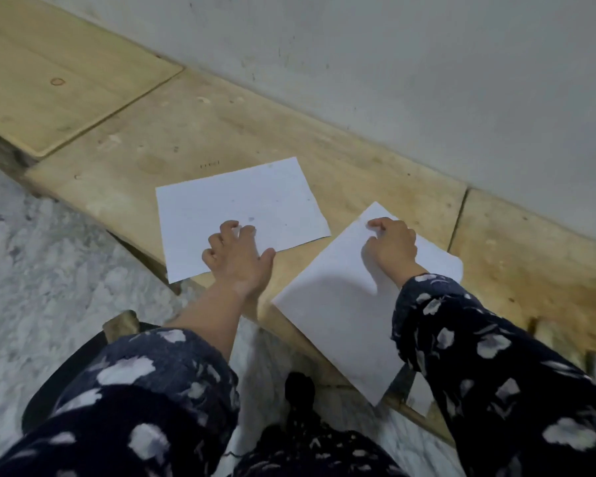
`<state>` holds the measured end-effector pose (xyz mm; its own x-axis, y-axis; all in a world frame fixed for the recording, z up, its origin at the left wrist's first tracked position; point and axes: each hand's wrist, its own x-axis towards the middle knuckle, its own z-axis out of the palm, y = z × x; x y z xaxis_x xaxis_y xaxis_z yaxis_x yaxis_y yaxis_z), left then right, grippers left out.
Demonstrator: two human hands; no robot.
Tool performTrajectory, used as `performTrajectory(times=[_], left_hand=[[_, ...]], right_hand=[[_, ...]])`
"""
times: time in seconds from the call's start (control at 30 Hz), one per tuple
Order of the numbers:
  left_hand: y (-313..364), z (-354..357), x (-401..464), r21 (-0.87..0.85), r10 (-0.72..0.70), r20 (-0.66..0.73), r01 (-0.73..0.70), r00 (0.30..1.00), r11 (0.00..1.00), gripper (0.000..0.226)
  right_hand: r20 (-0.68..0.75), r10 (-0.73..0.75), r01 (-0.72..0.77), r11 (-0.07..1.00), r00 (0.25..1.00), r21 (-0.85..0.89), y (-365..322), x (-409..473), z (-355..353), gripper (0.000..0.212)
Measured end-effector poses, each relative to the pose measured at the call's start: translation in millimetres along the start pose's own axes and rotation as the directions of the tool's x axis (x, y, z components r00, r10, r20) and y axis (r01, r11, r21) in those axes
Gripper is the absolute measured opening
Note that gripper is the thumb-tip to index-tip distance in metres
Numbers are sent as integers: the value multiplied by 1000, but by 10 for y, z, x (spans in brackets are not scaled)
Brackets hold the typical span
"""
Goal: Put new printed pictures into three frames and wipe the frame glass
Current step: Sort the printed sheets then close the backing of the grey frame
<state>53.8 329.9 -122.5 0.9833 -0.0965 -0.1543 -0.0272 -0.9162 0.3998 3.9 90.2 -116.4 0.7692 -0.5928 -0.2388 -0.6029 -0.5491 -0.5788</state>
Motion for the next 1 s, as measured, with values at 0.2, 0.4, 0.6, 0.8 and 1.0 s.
performTrajectory(times=[0.2,0.4,0.6,0.8,1.0], left_hand=[[215,182,-206,109,237,165,-256,957,960,85],[292,241,-272,248,262,311,-345,914,905,118],[322,242,-276,294,267,315,-361,911,885,115],[356,233,-384,340,302,240,-372,923,864,105],[404,240,-496,351,309,178,-354,934,867,80]], right_hand=[[-2,125,-121,957,992,-265,482,-168,-324,55],[-53,161,-169,924,986,-343,821,-256,-445,72],[-44,241,-242,909,969,-339,842,-259,-534,67],[-142,460,-461,887,877,25,911,-388,-545,65],[-39,571,-436,668,820,603,796,-459,-552,23]])
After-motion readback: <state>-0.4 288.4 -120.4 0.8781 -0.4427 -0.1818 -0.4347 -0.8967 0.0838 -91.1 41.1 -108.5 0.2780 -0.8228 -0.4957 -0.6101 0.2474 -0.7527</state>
